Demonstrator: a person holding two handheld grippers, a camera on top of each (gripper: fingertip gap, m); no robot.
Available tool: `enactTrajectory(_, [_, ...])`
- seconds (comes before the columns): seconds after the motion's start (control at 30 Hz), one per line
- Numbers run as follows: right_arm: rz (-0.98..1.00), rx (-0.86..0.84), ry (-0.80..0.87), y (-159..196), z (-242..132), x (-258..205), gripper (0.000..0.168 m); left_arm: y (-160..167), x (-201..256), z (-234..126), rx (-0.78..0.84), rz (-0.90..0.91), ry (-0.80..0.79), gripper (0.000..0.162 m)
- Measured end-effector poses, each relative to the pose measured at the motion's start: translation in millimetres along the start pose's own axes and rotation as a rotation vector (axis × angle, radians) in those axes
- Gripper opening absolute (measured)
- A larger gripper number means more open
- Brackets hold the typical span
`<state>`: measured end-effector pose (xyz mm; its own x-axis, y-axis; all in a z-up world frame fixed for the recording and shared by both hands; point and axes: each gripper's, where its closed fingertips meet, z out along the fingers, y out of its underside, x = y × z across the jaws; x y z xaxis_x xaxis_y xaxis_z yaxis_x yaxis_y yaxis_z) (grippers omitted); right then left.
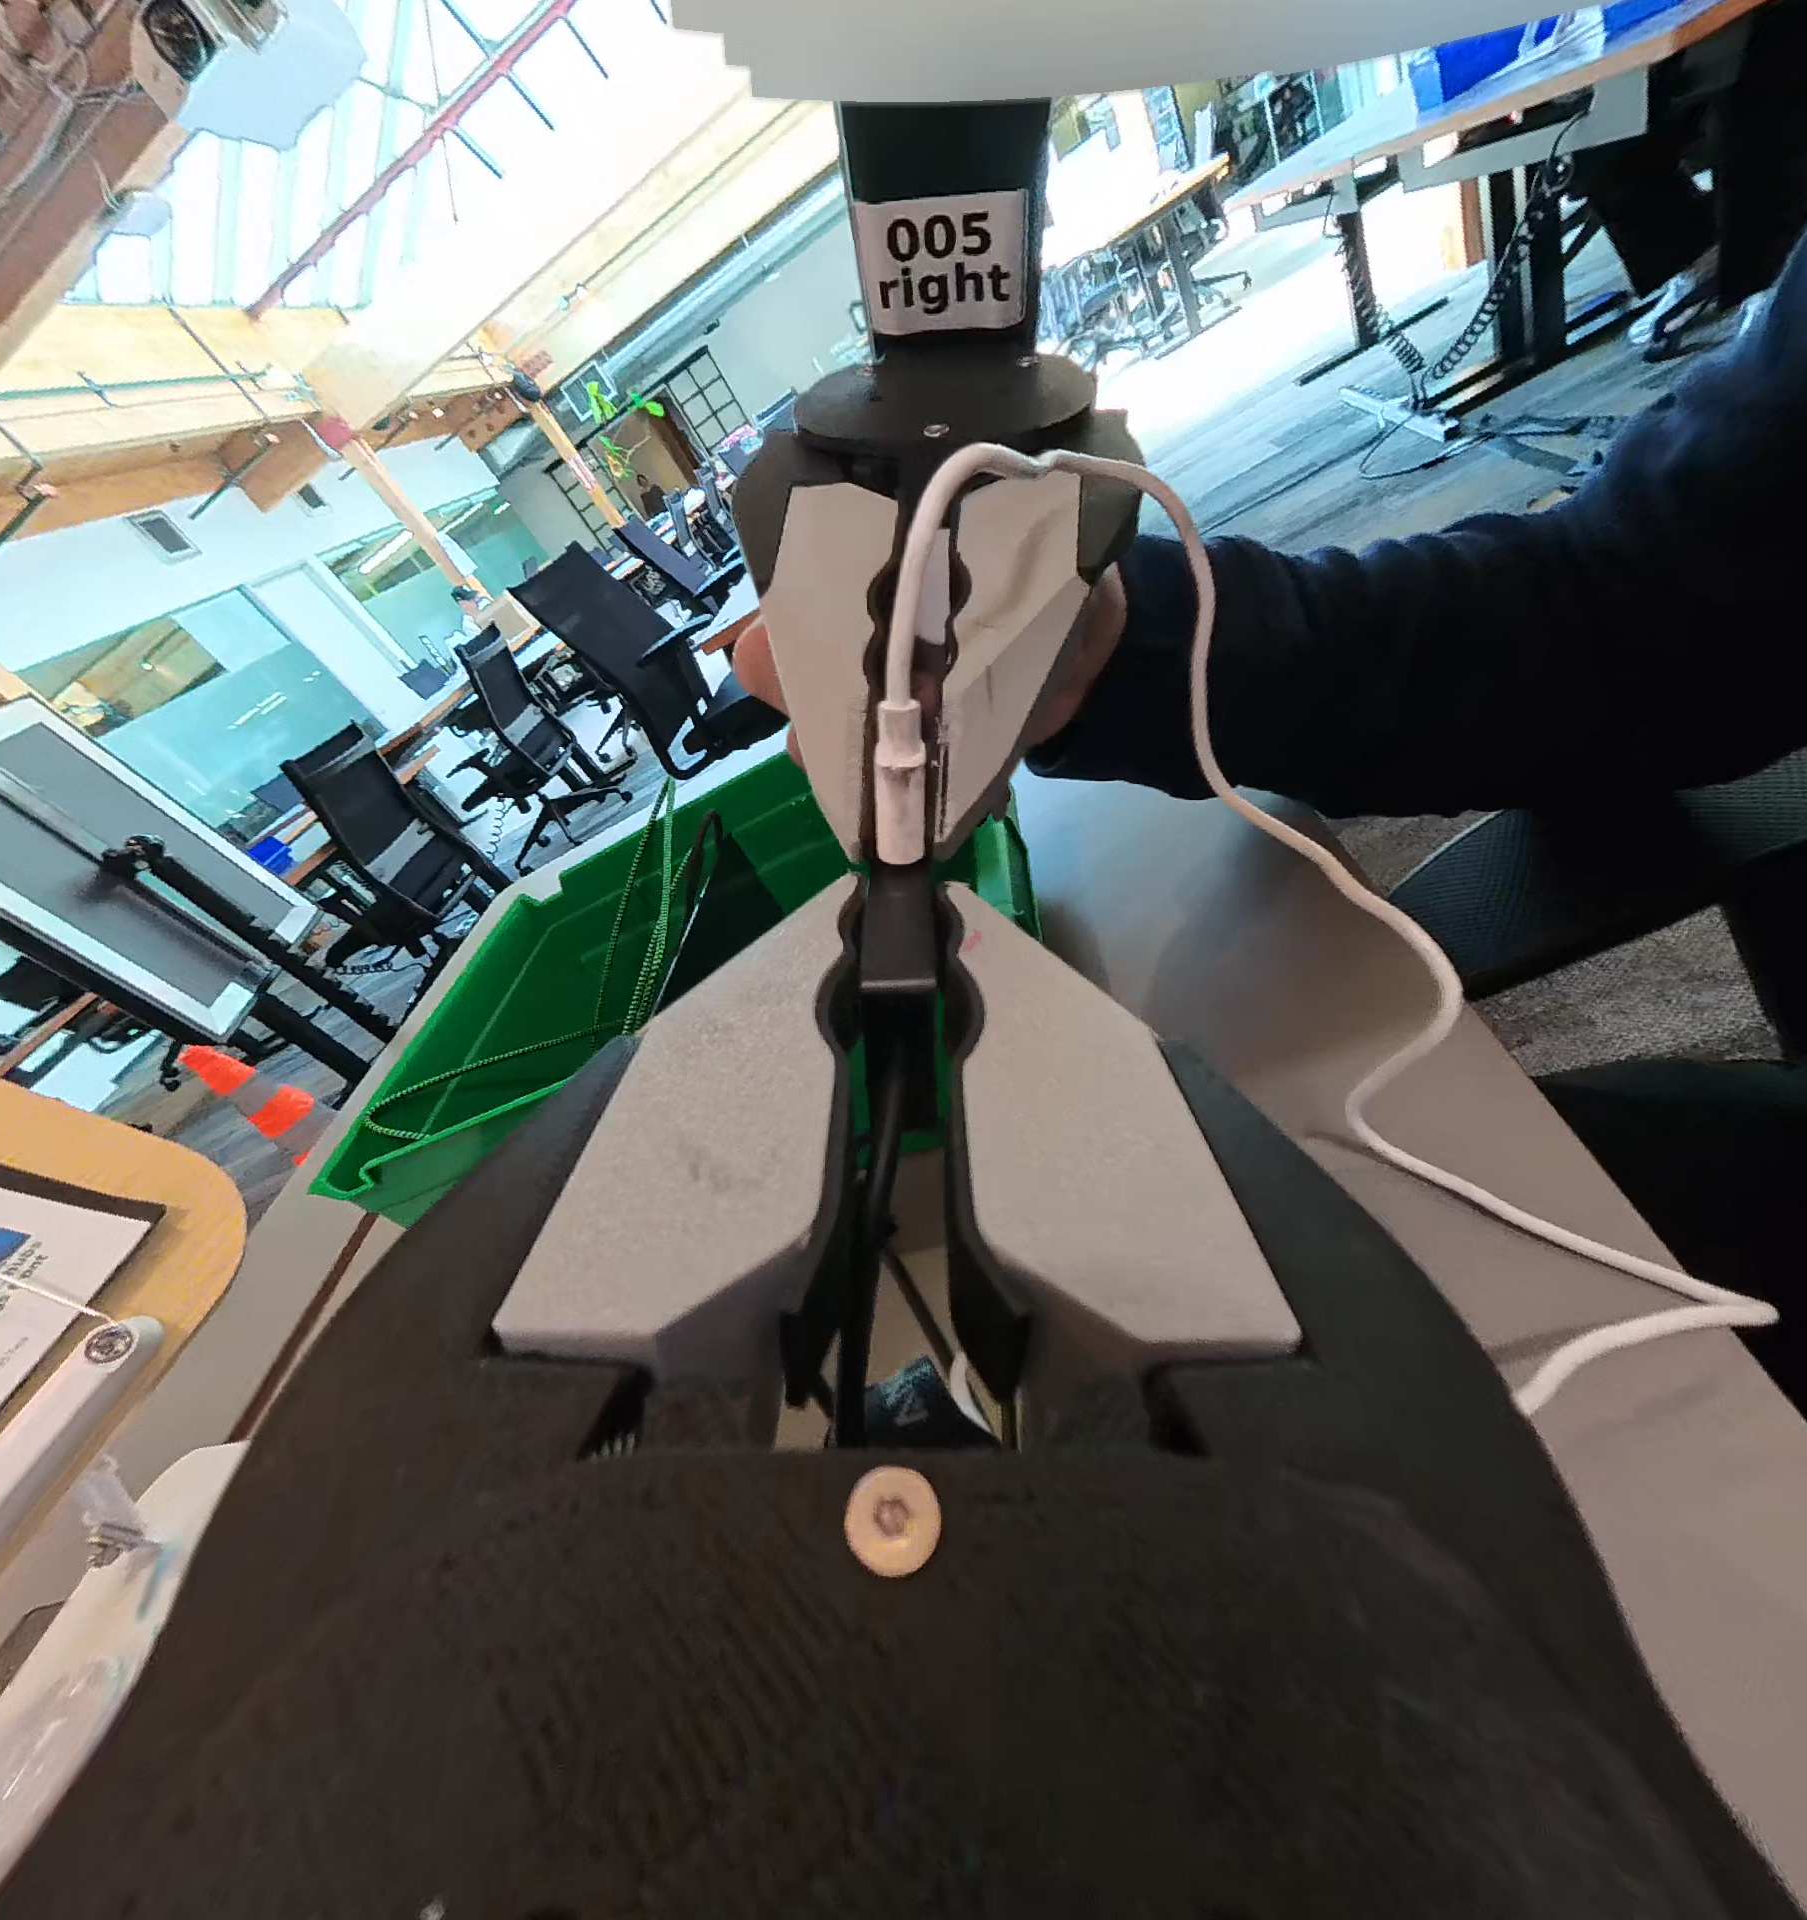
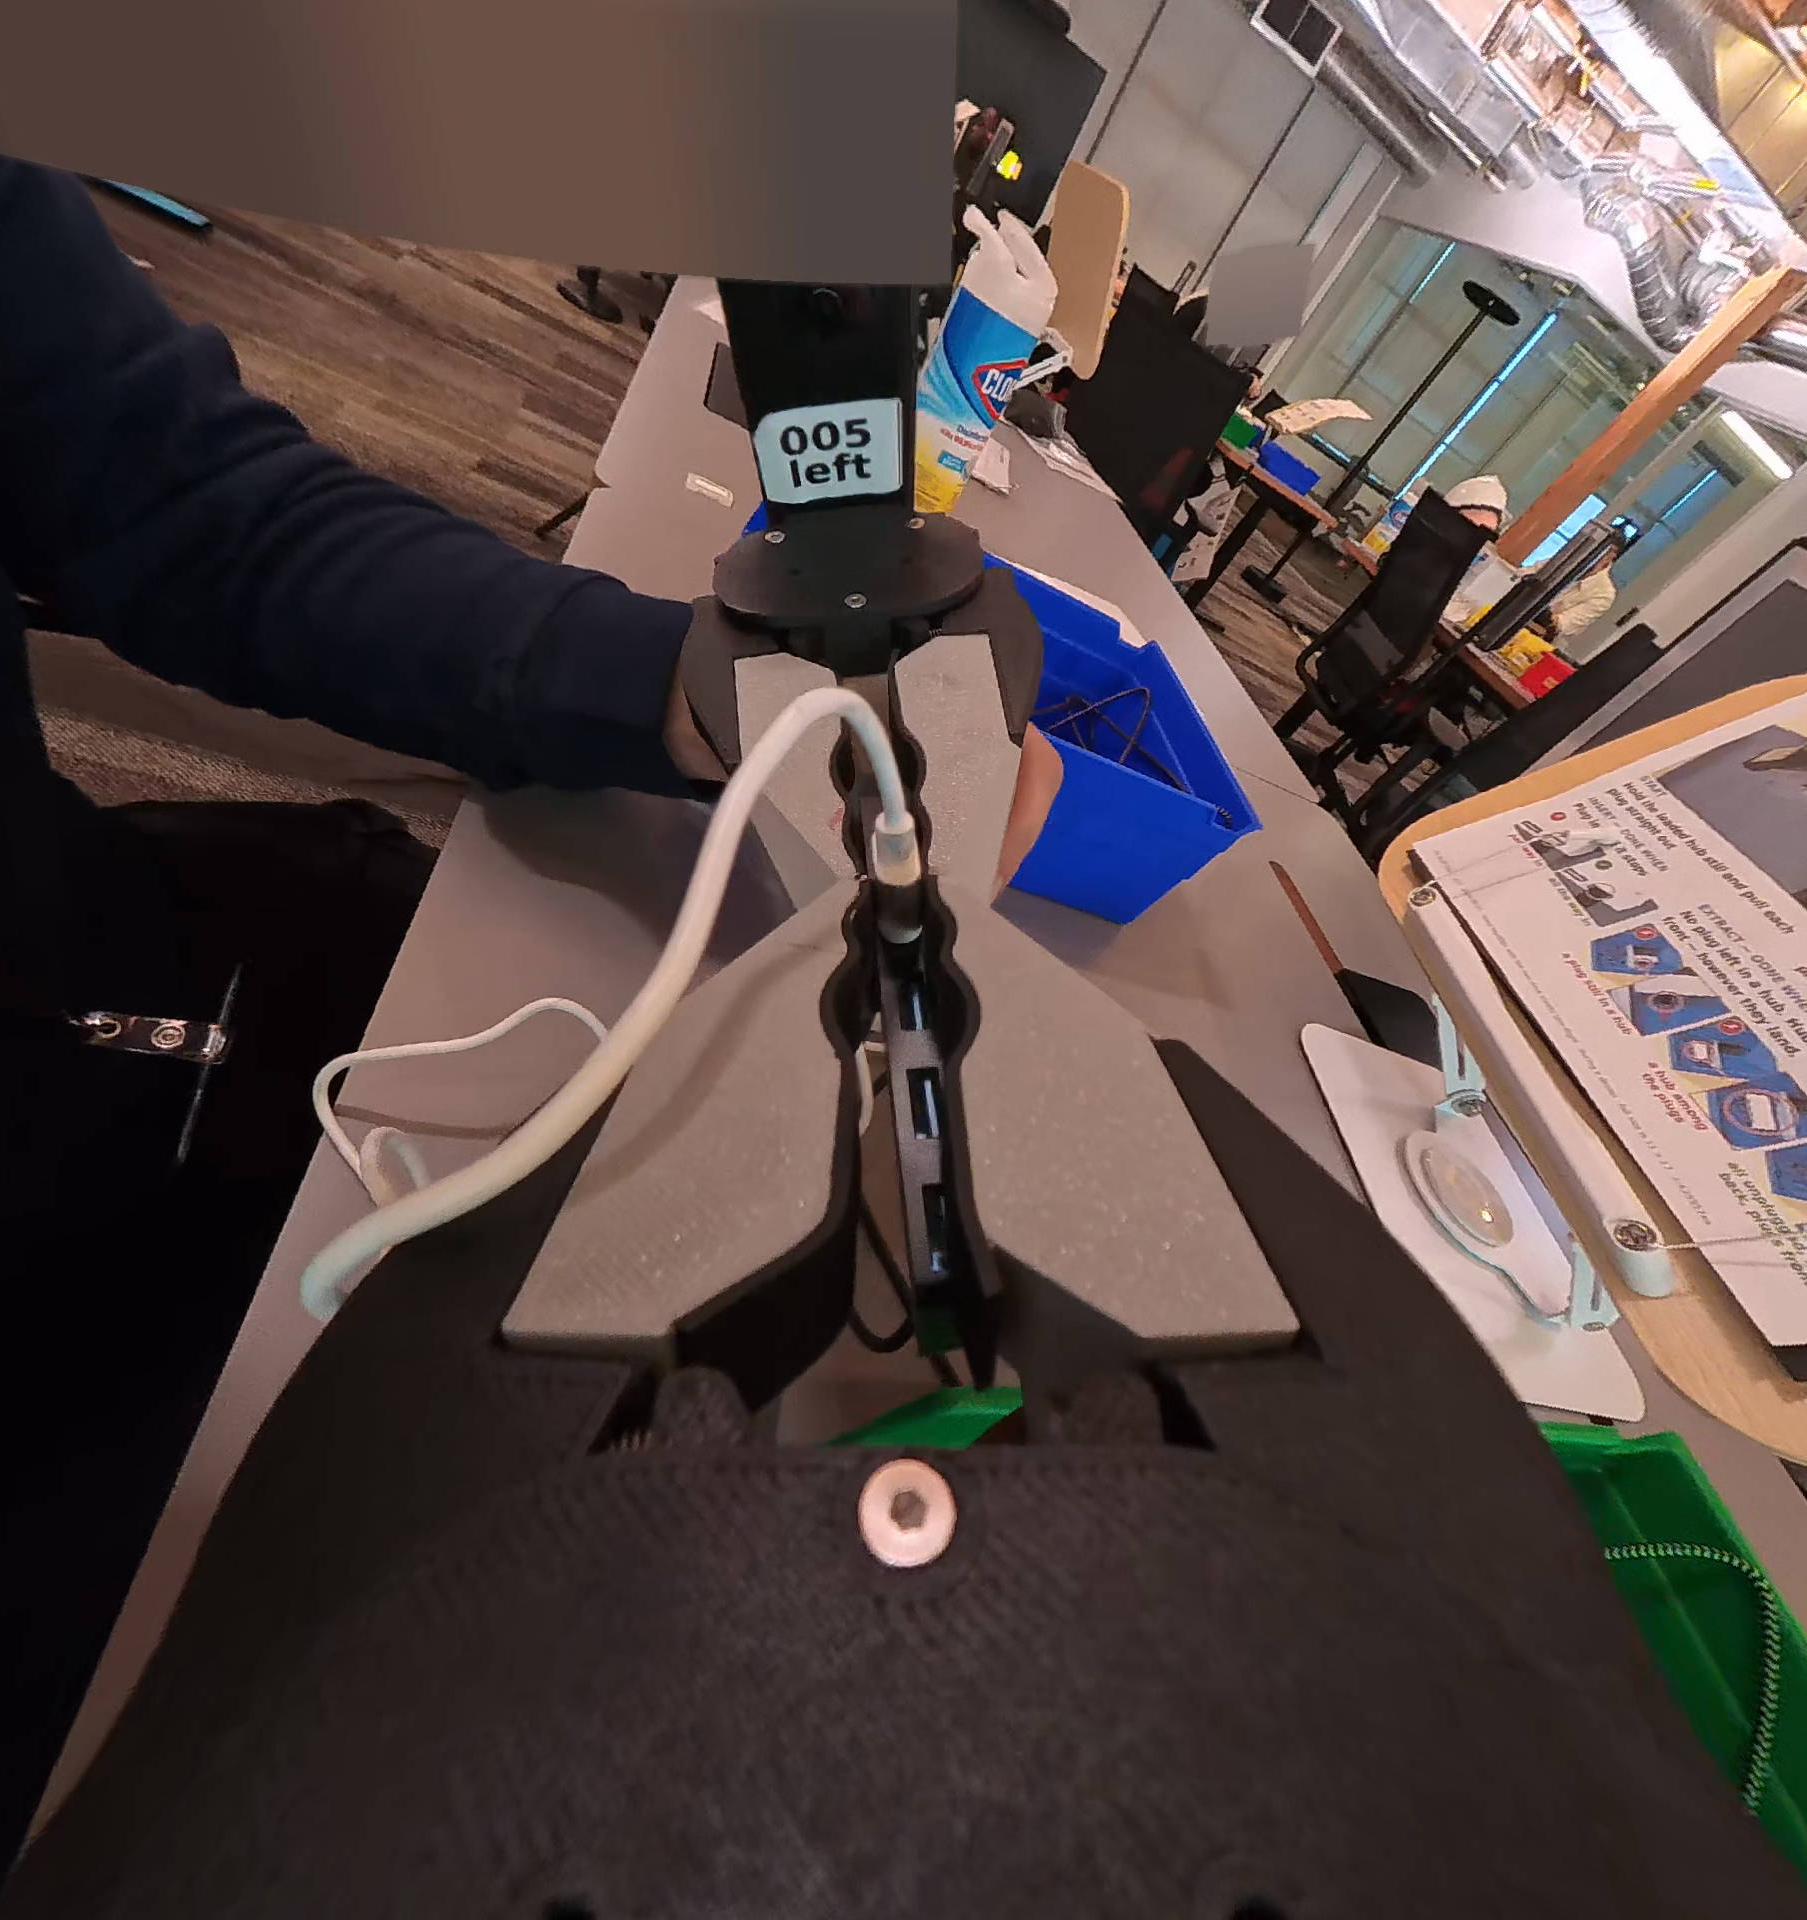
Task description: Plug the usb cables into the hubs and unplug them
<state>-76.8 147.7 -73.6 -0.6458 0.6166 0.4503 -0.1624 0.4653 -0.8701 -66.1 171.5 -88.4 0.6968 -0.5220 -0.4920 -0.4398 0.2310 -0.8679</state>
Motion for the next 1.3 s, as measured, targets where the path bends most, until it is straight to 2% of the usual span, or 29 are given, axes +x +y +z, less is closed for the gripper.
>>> enactTrajectory(0.23, [-0.081,-0.051,0.031,4.0,1.3,0.2,0.005,4.3,-2.3,1.0,-0.043,0.042,-0.033,0.007])
enactTrajectory(0.37, [-0.091,0.029,0.027,-3.8,0.5,-1.4,0.004,-2.2,-0.5,-0.7,-0.01,0.031,-0.02,0.007])
enactTrajectory(0.87, [0.193,0.379,-0.077,-26.6,-0.4,2.7,0.004,-22.2,-2.2,-8.2,0.121,-0.016,-0.017,0.008])
enactTrajectory(1.3, [0.39,0.531,-0.165,-36.1,-5.5,4.3,0.004,-33.9,-1.5,-9.0,0.181,-0.033,-0.027,0.008])
